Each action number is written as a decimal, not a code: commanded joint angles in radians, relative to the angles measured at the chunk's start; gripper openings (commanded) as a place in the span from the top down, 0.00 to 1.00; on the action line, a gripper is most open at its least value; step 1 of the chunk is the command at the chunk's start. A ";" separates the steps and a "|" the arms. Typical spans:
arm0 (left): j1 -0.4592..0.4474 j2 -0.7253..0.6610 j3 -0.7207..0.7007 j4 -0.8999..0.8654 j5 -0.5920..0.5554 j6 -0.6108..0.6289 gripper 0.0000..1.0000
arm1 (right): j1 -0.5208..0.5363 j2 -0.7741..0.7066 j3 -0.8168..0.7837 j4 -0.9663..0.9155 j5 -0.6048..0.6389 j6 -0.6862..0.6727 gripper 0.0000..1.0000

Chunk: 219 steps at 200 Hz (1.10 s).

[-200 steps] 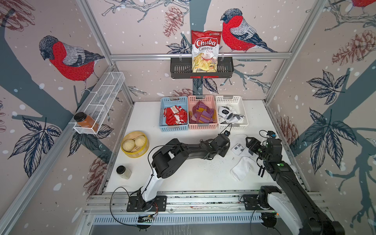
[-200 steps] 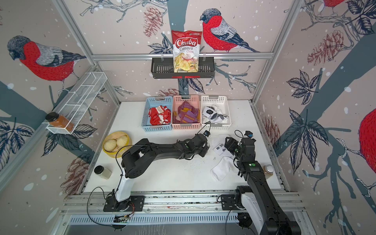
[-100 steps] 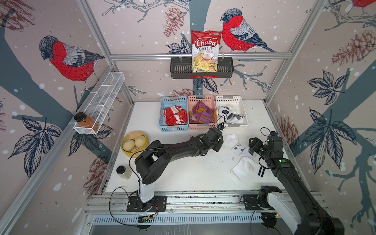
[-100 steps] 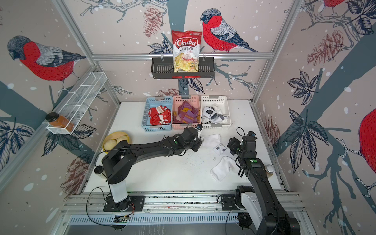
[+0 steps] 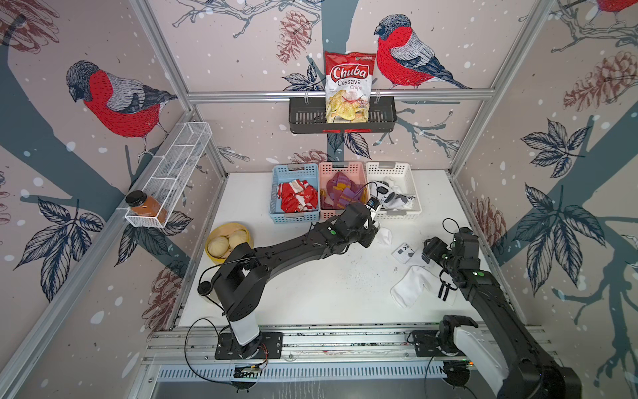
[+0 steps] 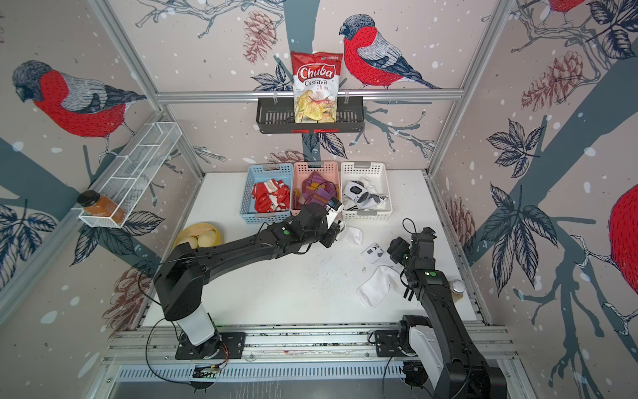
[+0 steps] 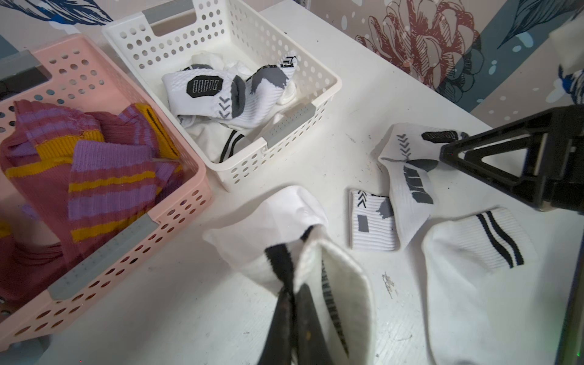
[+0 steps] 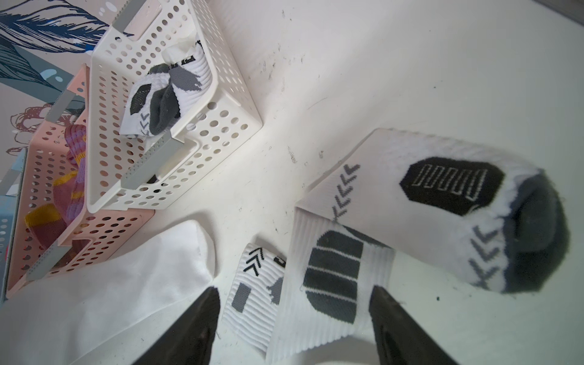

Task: Sort the socks into the basket by color
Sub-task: Place the sock at the center of the board, then pick up the sock at the center of the board.

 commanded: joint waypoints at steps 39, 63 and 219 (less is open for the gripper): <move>0.004 -0.058 -0.086 -0.013 -0.015 -0.022 1.00 | -0.008 0.031 -0.005 0.021 -0.020 -0.009 0.23; 0.017 -0.108 -0.156 -0.001 -0.030 -0.039 1.00 | -0.008 0.047 -0.010 0.032 -0.020 -0.012 0.23; 0.051 -0.176 -0.290 0.079 -0.027 -0.079 0.62 | 0.015 0.322 0.043 0.048 -0.041 -0.050 0.28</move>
